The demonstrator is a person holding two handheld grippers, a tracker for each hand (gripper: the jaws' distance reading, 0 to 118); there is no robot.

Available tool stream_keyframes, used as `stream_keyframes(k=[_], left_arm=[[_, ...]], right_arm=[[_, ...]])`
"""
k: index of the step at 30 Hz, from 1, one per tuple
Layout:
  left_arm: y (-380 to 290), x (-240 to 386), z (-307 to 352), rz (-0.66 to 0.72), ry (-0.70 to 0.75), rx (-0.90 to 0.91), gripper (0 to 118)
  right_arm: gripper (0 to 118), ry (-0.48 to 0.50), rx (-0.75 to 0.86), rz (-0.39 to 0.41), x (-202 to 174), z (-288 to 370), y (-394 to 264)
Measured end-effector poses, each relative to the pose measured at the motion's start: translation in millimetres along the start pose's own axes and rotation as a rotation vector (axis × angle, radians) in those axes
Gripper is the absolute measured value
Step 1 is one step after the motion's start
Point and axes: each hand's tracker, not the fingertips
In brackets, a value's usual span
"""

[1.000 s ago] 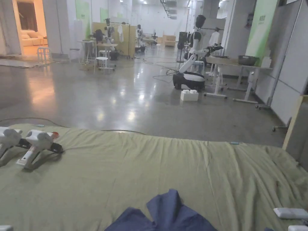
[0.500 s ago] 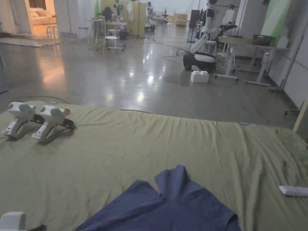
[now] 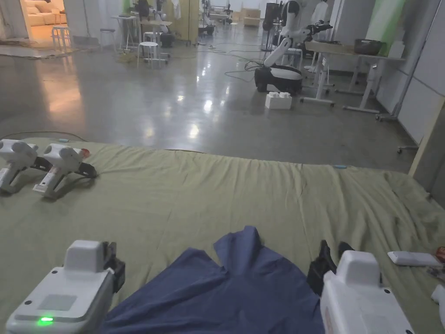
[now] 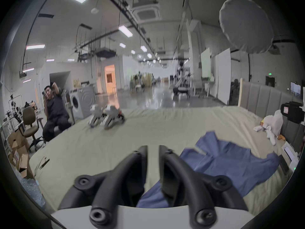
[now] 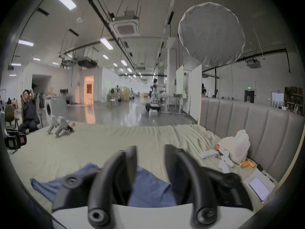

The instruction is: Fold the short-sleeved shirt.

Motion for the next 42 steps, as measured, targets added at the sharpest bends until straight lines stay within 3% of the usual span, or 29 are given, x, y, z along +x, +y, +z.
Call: stream_keyframes(k=[2, 4, 14, 24, 28, 30, 33, 35, 38, 42], left_arm=[[7.7, 16.2, 5.9, -0.038, -0.002, 0.057, 3], [10.1, 25.1, 6.8, -0.059, -0.021, 0.088, 0], [-10.9, 8.9, -4.0, 0.009, -0.04, 0.01, 0], [-80.1, -130.6, -44.4, 0.187, 0.038, -0.491, 0], [-100.2, -153.0, -57.0, 0.28, 0.025, -0.654, 1], [-109.1, -156.3, -65.1, 0.281, 0.044, -0.68, 17], [-116.4, -152.6, -73.7, 0.274, 0.055, -0.728, 58], [-123.4, -151.0, -80.4, 0.27, 0.056, -0.776, 72], [-136.8, -151.1, -90.0, 0.291, 0.127, -0.87, 72], [-141.9, -146.6, -91.1, 0.295, 0.123, -0.862, 69]], right_arm=[[5, 0.009, 0.034, 0.013, -8.6, 1.8, 3.3], [1, 0.014, 0.047, 0.022, -15.7, 4.0, 5.9], [0, 0.015, 0.018, 0.03, -16.3, -1.2, -3.0], [0, 0.055, -0.079, 0.068, -10.6, -14.7, -25.0], [0, 0.064, -0.123, 0.057, -12.8, -19.0, -34.6], [0, 0.07, -0.145, 0.061, -15.0, -21.8, -38.4], [0, 0.079, -0.167, 0.072, -17.9, -24.9, -42.1], [0, 0.077, -0.176, 0.083, -20.0, -26.5, -43.2], [0, 0.079, -0.189, 0.09, -20.0, -29.8, -44.7], [0, 0.073, -0.208, 0.101, -19.0, -35.7, -47.8]])
